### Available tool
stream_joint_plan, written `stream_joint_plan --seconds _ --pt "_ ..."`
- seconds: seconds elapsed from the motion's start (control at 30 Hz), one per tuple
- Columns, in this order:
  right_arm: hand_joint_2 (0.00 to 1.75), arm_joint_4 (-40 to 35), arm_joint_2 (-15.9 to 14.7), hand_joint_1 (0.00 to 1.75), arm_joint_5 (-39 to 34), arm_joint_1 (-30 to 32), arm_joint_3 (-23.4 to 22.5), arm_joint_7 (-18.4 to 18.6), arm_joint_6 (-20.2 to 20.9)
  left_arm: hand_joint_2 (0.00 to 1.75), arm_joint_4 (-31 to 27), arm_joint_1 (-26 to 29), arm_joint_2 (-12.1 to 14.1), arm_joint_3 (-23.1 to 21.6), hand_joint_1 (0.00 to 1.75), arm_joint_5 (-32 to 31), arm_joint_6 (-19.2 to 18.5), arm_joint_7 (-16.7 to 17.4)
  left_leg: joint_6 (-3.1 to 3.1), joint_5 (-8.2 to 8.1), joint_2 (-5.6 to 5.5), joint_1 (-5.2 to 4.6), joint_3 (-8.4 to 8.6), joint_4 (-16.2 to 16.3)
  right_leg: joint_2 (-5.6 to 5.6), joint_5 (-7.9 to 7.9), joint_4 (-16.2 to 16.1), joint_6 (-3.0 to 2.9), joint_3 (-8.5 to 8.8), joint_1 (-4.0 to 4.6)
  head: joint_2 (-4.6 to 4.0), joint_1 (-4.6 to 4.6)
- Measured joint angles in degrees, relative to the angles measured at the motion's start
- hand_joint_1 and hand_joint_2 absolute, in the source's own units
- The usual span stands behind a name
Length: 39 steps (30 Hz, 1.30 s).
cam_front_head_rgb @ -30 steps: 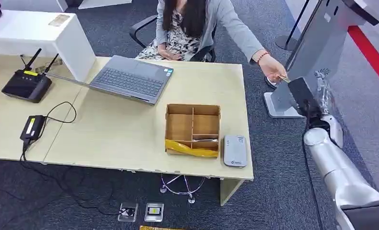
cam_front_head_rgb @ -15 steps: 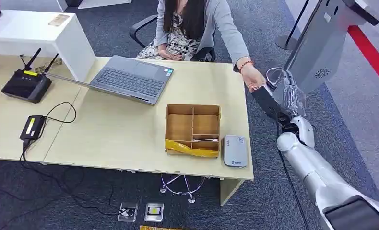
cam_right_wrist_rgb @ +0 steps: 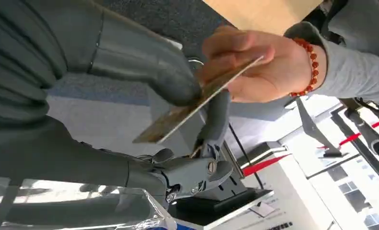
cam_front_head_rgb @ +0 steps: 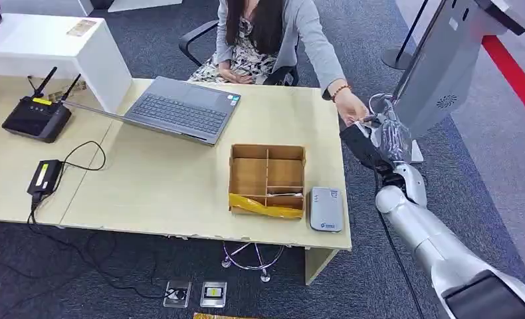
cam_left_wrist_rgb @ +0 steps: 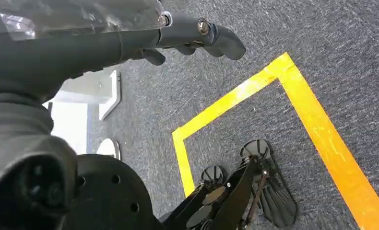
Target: Pass the card to the sensor for recognition and then transmit it.
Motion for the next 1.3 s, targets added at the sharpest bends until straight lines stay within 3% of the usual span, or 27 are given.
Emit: stream_joint_plan --seconds 0.73,1.03,1.3 --pt "1.75 0.0 0.1 1.75 -3.0 -0.3 1.8 -2.1 -1.1 0.00 0.0 0.3 -0.1 3.3 0.00 -5.6 0.0 2.0 0.00 0.00 0.03 0.00 0.04 0.0 0.03 0.00 0.0 0.00 -0.02 0.00 0.02 0.00" --pt "1.75 -1.8 -1.0 1.75 -5.0 4.4 1.9 -2.7 -2.1 0.00 0.0 0.4 -0.1 5.4 0.00 -7.6 0.0 1.7 -0.03 -0.02 0.05 0.00 0.03 0.0 0.13 0.00 0.0 -0.01 -0.06 0.00 0.00 0.00" --pt "1.75 -5.5 -2.5 1.75 -4.9 8.9 2.6 -1.0 -2.2 0.00 0.0 0.5 -0.1 7.0 0.00 -8.5 0.0 1.0 -0.03 -0.02 0.06 0.00 0.04 0.0 0.13 0.00 0.0 -0.01 -0.05 0.00 0.00 0.00"
